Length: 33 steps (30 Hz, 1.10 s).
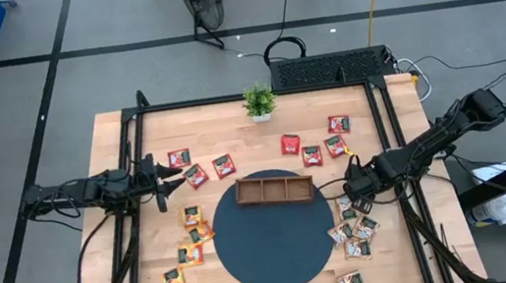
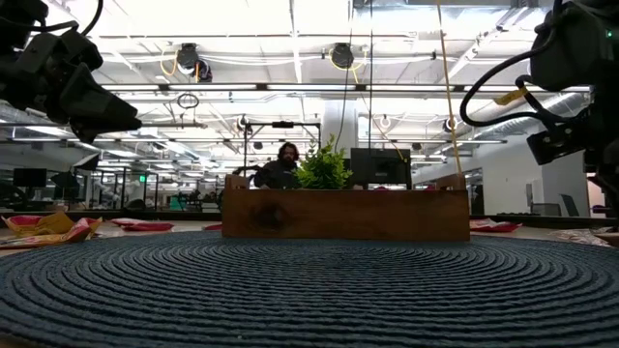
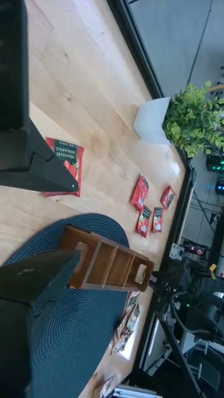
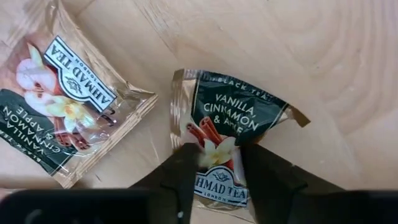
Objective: Pick & Place Tea
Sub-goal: Put the brown tea bag into the right slot of the wooden organizer
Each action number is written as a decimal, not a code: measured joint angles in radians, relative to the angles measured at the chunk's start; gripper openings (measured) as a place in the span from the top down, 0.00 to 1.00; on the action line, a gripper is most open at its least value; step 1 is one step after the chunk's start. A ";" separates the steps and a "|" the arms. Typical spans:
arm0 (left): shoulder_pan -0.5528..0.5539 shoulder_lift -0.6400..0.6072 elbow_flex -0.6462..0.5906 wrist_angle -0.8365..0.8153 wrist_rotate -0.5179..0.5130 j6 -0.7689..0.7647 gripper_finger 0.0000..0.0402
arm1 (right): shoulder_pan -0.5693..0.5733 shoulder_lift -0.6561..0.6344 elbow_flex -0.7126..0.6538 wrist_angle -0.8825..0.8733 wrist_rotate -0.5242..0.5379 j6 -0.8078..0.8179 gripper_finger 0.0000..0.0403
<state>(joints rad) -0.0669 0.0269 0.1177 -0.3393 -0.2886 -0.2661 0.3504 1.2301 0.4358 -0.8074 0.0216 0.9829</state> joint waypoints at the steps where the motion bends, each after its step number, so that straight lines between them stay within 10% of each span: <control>1: 0.000 0.000 0.000 0.000 0.000 0.000 0.60 | 0.000 0.000 0.000 -0.001 0.000 0.000 0.76; 13: 0.000 0.000 0.000 0.000 0.000 0.000 0.60 | 0.001 0.001 0.063 -0.074 0.007 -0.038 0.98; 33: 0.000 0.000 0.000 0.000 0.000 0.000 0.60 | 0.005 -0.107 0.225 0.117 0.165 -0.316 0.99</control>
<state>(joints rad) -0.0669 0.0273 0.1175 -0.3395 -0.2886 -0.2661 0.3552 1.1229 0.6609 -0.6907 0.1862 0.6665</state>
